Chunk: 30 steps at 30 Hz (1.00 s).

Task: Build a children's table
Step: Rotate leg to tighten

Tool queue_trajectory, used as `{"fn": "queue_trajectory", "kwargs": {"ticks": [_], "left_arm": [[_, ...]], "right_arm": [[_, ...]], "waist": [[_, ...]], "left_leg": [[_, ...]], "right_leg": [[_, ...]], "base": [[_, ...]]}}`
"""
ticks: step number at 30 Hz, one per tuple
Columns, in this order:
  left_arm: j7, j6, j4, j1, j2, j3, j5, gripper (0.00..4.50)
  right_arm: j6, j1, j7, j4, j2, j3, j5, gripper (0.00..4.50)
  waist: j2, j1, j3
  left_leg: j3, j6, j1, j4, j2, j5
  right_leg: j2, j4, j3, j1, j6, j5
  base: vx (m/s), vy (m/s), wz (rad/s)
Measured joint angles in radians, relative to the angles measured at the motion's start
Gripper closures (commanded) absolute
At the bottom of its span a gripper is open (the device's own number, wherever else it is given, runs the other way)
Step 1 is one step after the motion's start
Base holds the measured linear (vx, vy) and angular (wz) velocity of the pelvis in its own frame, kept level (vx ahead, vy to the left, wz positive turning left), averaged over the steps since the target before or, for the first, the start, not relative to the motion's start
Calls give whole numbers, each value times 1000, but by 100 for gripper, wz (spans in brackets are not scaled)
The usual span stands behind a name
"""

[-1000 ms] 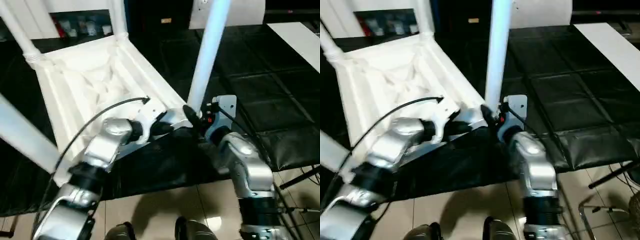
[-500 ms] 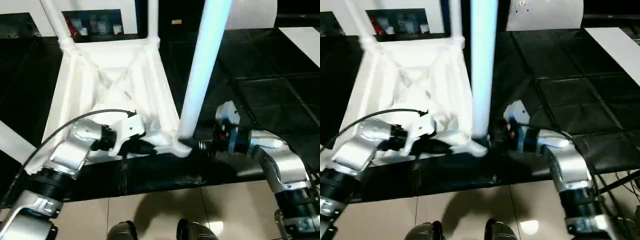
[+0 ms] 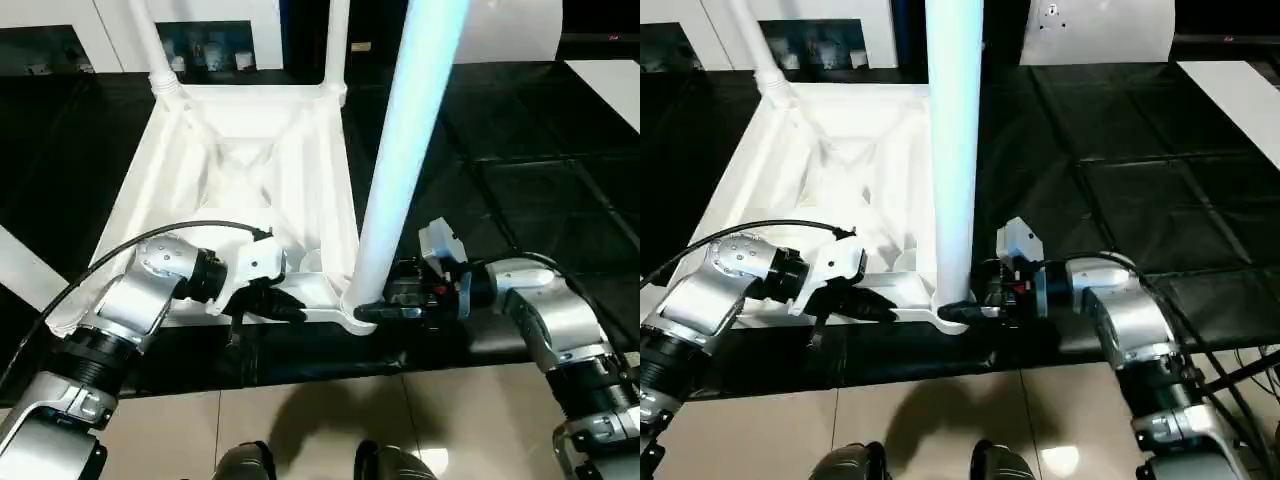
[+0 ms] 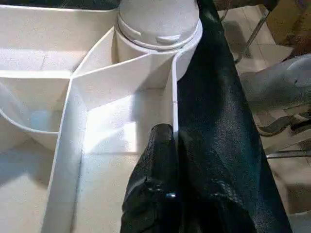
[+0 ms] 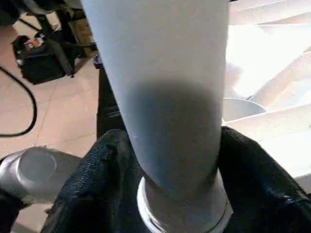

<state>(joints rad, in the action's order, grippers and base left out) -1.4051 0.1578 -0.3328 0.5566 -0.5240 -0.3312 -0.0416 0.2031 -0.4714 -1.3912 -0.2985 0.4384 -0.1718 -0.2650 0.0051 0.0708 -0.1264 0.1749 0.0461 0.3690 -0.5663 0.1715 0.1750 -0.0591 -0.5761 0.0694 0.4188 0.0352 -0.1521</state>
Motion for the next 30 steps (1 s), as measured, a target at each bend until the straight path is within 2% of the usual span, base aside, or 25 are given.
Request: {"fn": "queue_trajectory", "kwargs": {"ticks": [6,12,16,19,23,28,30], "left_arm": [[-13,-18,-14,4,0,-5,-1,450],[-13,-24,-20,6,2,-7,-3,450],[-13,3,-21,6,18,0,-12,450],[5,70,-15,0,41,16,-27,450],[99,169,-15,1,71,51,-18,450],[277,257,-53,46,176,83,21,450],[336,280,-58,55,212,90,32,450]], "right_arm": [[-21,-7,-28,-19,10,-7,-1,238],[-29,-7,-32,-18,16,-12,-1,252],[12,10,-25,11,17,-7,-6,254],[99,74,58,103,-1,22,-26,254],[181,106,255,161,-76,72,-9,254],[290,97,591,189,-225,165,53,254],[323,97,707,214,-278,189,77,254]], "waist": [[0,10,0],[0,13,0],[0,19,0],[0,23,0],[1,7,0],[-1,-41,-1],[-1,-49,-1]], "left_leg": [[0,-4,-1,0,0,-2],[0,-4,-1,0,0,-2],[0,-4,-1,0,0,-2],[0,-3,-1,0,0,-2],[0,5,-5,0,1,-2],[0,9,-7,0,0,-4],[-1,9,-5,0,0,-4]], "right_leg": [[0,-1,0,0,0,0],[0,-1,0,0,0,0],[0,0,0,0,0,-1],[0,0,0,-1,0,-1],[0,-2,0,-2,-3,-2],[0,4,1,-2,-5,-4],[0,8,2,-2,-5,-4]], "base": [[0,0,0],[0,0,0],[0,0,0],[0,0,0],[0,0,0],[0,0,0],[0,0,0]]}}
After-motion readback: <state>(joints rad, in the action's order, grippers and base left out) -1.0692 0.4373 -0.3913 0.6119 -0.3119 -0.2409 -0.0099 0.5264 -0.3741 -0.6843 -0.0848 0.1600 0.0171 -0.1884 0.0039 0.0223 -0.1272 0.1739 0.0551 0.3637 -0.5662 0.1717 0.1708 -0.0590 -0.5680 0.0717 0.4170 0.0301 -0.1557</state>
